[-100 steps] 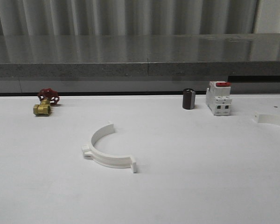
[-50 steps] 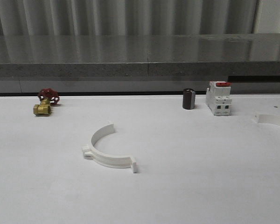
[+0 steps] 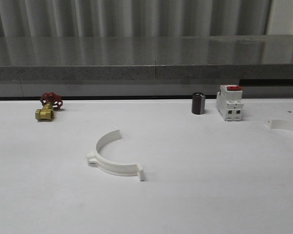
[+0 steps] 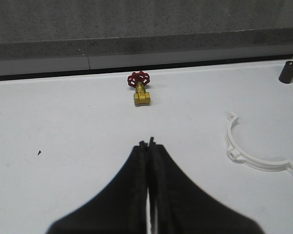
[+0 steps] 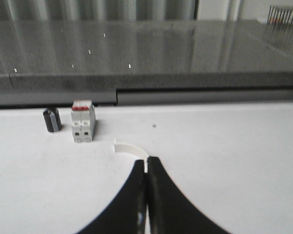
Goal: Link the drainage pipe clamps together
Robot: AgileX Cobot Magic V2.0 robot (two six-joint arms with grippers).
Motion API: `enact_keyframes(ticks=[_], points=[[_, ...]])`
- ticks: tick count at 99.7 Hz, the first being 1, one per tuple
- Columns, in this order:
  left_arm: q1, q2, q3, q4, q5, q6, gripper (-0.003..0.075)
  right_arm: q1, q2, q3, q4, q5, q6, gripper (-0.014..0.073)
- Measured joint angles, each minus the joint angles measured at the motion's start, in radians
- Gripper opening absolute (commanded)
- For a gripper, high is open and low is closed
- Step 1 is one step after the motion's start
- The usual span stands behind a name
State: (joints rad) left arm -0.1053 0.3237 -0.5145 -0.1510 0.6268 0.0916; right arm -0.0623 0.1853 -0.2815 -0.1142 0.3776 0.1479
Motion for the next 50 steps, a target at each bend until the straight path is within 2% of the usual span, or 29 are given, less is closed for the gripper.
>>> enact_keyframes(ticks=[35, 42, 50], points=[[0.000, 0.000, 0.000, -0.002, 0.000, 0.000, -0.0020, 0.000, 0.570, -0.407, 0.000, 0.316, -0.002, -0.0050], [0.000, 0.000, 0.000, -0.002, 0.000, 0.000, -0.0020, 0.000, 0.672, -0.484, 0.000, 0.389, -0.002, 0.0024], [0.000, 0.000, 0.000, -0.002, 0.000, 0.000, -0.0020, 0.000, 0.782, -0.563, 0.000, 0.453, -0.002, 0.0178]])
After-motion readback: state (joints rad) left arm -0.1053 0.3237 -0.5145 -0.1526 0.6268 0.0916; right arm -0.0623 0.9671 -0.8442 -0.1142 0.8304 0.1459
